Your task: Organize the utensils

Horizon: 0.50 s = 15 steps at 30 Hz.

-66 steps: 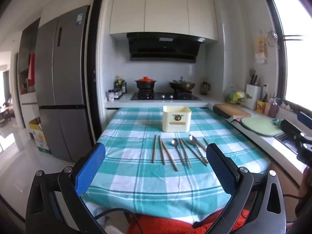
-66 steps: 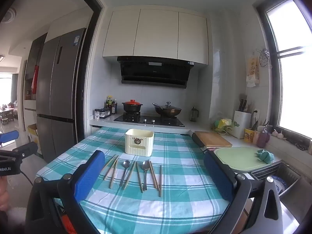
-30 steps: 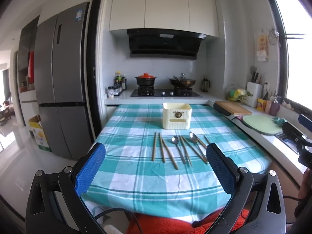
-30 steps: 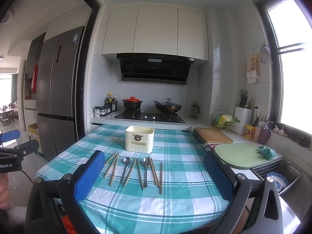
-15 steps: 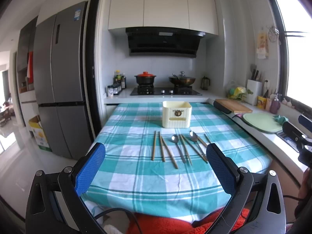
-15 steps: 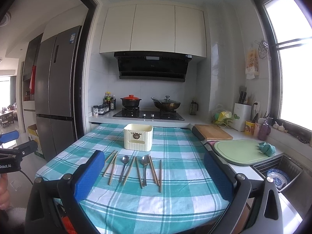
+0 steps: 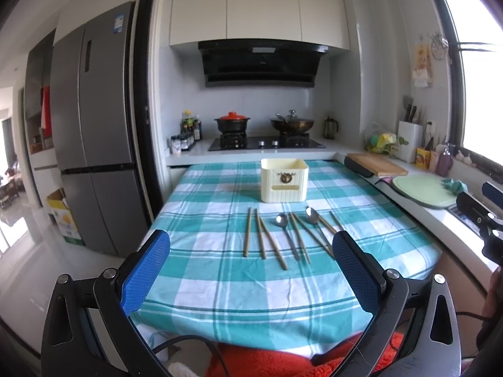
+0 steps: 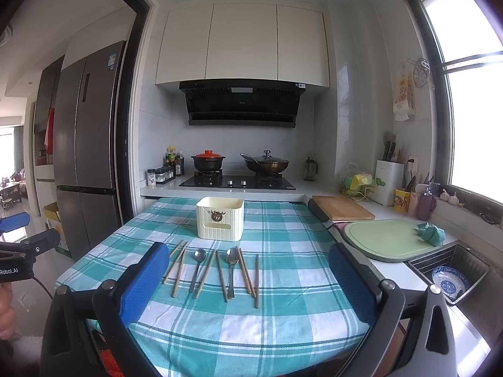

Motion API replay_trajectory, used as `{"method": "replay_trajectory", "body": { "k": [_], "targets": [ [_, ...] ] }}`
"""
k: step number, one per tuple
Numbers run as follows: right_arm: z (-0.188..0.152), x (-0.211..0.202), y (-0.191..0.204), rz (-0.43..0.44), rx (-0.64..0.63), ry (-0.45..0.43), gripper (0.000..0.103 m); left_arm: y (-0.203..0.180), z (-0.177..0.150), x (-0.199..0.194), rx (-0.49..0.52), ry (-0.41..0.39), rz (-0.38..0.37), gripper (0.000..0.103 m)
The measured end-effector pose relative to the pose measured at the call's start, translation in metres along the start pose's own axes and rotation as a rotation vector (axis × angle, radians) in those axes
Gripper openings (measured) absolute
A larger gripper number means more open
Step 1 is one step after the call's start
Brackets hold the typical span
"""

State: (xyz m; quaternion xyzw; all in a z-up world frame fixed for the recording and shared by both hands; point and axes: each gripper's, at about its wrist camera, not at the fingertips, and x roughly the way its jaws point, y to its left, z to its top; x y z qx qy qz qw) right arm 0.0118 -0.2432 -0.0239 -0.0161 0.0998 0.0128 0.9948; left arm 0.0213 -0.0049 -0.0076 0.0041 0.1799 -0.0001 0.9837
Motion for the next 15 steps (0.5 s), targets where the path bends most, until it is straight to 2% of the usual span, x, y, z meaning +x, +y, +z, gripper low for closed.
{"method": "replay_trajectory", "body": {
  "k": [15],
  "targets": [
    [-0.0003, 0.0064, 0.0004, 0.008, -0.001, 0.015, 0.103, -0.0019, 0.0025, 0.0045, 0.008, 0.014, 0.002, 0.103]
  ]
}}
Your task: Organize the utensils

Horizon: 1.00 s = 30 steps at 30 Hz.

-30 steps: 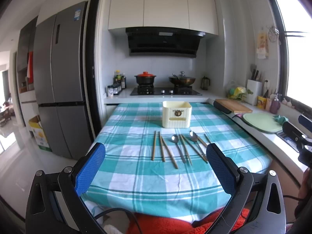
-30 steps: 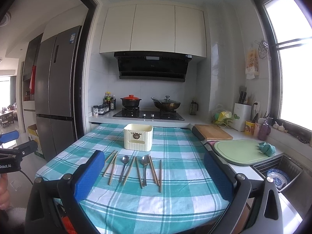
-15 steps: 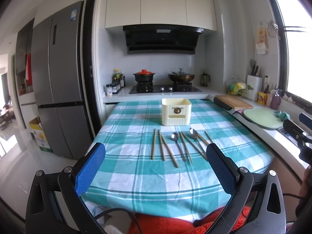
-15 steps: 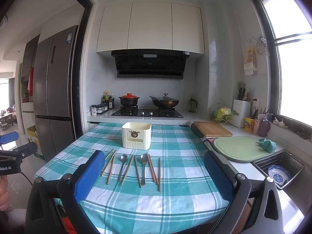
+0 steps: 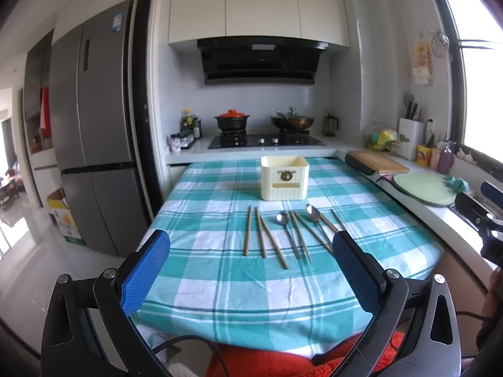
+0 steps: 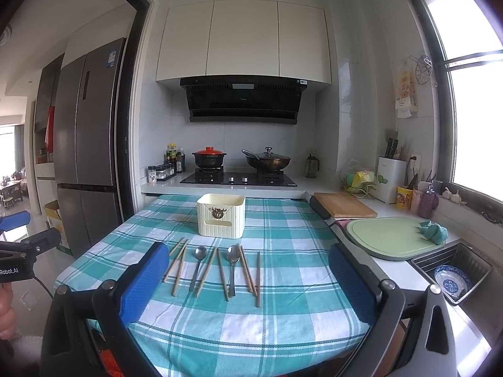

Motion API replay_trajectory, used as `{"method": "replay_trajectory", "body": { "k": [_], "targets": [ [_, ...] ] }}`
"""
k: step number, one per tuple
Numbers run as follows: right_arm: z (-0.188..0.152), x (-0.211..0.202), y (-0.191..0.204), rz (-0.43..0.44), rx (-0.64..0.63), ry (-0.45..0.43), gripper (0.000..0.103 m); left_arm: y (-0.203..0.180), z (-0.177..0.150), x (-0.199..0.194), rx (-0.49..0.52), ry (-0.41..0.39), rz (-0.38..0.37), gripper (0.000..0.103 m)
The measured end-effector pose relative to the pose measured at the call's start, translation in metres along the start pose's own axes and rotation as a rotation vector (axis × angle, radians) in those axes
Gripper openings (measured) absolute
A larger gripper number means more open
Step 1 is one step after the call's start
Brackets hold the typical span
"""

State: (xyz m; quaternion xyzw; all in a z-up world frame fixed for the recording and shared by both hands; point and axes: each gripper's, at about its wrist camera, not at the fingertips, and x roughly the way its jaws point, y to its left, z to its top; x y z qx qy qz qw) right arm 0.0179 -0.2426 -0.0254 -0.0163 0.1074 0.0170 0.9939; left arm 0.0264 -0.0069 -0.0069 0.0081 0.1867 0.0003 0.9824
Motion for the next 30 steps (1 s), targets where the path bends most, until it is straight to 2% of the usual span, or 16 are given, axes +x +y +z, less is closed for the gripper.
{"method": "replay_trajectory", "body": {
  "k": [30],
  "targets": [
    [0.0024, 0.0058, 0.0030, 0.008, -0.024, 0.007, 0.103, 0.0031, 0.0007, 0.0042, 0.000, 0.006, 0.008, 0.103]
  ]
}}
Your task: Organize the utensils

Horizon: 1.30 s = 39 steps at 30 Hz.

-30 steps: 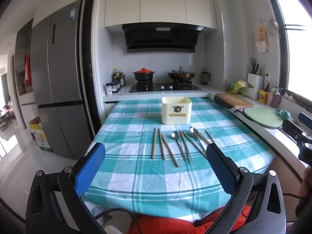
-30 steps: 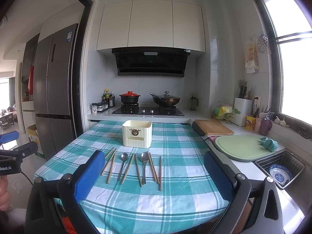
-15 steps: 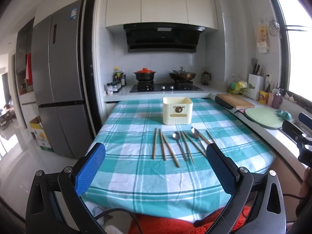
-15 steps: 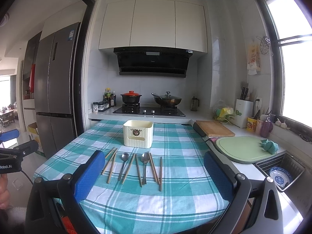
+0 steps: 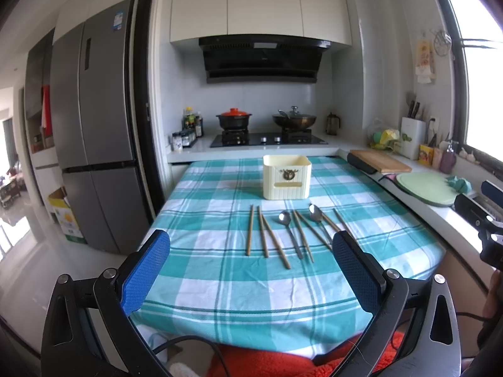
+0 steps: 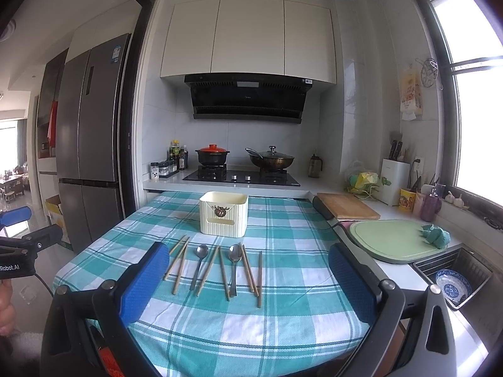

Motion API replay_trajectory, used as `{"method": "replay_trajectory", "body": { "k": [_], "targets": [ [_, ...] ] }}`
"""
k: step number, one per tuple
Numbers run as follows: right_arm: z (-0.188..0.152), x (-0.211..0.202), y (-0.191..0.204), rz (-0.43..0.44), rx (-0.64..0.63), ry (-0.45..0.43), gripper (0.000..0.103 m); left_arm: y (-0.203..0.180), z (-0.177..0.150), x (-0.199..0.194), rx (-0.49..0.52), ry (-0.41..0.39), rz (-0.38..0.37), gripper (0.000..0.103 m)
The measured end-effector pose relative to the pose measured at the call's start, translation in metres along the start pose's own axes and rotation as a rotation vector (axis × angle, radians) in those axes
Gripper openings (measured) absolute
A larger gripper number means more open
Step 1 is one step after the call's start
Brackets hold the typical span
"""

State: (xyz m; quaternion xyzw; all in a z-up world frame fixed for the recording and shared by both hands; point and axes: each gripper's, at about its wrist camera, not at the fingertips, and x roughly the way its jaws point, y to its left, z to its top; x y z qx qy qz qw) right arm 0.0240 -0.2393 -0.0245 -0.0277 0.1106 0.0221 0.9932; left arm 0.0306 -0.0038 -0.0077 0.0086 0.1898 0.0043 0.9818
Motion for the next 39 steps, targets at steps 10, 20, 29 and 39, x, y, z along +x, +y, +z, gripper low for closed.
{"method": "replay_trajectory", "body": {
  "k": [10, 20, 29, 39],
  "targets": [
    [-0.001, 0.004, -0.001, 0.005, 0.004, 0.006, 0.103, 0.000, 0.000, 0.002, 0.003, 0.005, 0.001, 0.103],
    [-0.002, 0.008, 0.000, 0.008, 0.006, 0.012, 0.103, -0.001, -0.003, 0.007, 0.001, 0.012, 0.004, 0.103],
    [-0.007, 0.019, 0.000, 0.010, 0.013, 0.035, 0.103, -0.004, -0.002, 0.016, 0.007, 0.043, 0.003, 0.103],
    [-0.014, 0.041, -0.006, 0.006, 0.040, 0.096, 0.103, -0.006, -0.002, 0.038, 0.003, 0.107, -0.048, 0.103]
  ]
}}
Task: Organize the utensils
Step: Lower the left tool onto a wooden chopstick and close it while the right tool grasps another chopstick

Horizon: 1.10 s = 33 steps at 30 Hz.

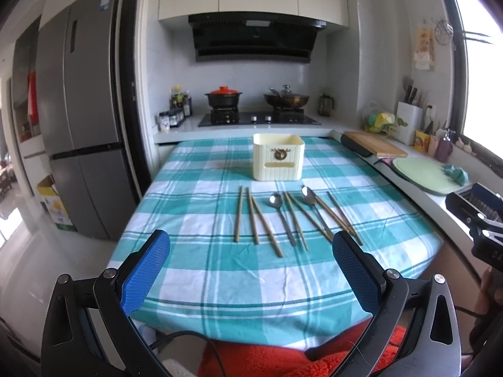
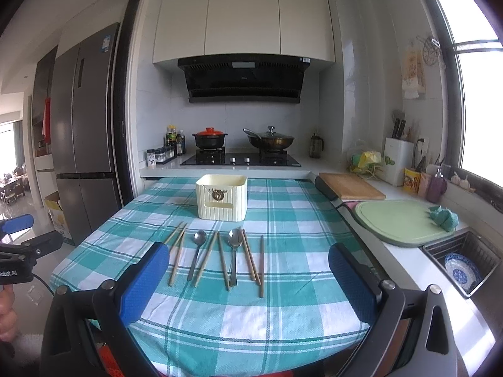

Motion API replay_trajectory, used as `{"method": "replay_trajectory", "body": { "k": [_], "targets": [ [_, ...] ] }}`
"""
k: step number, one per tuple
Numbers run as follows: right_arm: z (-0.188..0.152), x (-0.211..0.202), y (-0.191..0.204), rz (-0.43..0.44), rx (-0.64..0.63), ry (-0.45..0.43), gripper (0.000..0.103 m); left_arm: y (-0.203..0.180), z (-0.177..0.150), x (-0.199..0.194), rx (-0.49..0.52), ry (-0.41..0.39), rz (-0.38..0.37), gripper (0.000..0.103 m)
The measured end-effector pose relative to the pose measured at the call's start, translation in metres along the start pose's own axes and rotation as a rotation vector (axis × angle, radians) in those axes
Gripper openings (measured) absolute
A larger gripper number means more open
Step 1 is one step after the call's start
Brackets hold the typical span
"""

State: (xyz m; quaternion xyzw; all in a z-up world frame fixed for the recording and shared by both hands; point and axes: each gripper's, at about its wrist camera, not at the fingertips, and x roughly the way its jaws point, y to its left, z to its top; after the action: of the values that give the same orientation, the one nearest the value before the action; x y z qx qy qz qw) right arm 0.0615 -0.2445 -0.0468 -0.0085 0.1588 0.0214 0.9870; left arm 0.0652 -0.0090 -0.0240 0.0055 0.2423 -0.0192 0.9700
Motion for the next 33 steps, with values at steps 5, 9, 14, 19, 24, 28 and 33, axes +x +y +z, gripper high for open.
{"method": "replay_trajectory", "body": {
  "k": [5, 9, 14, 19, 24, 28, 33],
  "targets": [
    [-0.001, 0.020, 0.001, 0.007, -0.013, 0.037, 0.103, 0.001, 0.000, 0.023, 0.006, 0.062, -0.005, 0.103],
    [-0.003, 0.041, -0.001, 0.021, -0.006, 0.082, 0.103, 0.009, 0.001, 0.050, -0.011, 0.114, 0.007, 0.103],
    [-0.005, 0.067, -0.011, 0.041, 0.004, 0.127, 0.103, 0.024, 0.008, 0.085, -0.015, 0.128, 0.036, 0.103],
    [-0.008, 0.109, -0.029, -0.001, -0.016, 0.212, 0.103, 0.050, 0.023, 0.140, -0.047, 0.184, 0.025, 0.103],
    [-0.012, 0.152, -0.047, -0.039, -0.010, 0.299, 0.103, 0.059, 0.031, 0.211, -0.012, 0.293, -0.068, 0.103],
    [-0.012, 0.187, -0.055, -0.031, -0.028, 0.370, 0.103, 0.054, 0.030, 0.269, 0.046, 0.389, -0.097, 0.103],
    [-0.007, 0.233, -0.056, -0.007, -0.087, 0.436, 0.103, 0.059, 0.029, 0.327, 0.011, 0.490, -0.111, 0.103]
  ]
}}
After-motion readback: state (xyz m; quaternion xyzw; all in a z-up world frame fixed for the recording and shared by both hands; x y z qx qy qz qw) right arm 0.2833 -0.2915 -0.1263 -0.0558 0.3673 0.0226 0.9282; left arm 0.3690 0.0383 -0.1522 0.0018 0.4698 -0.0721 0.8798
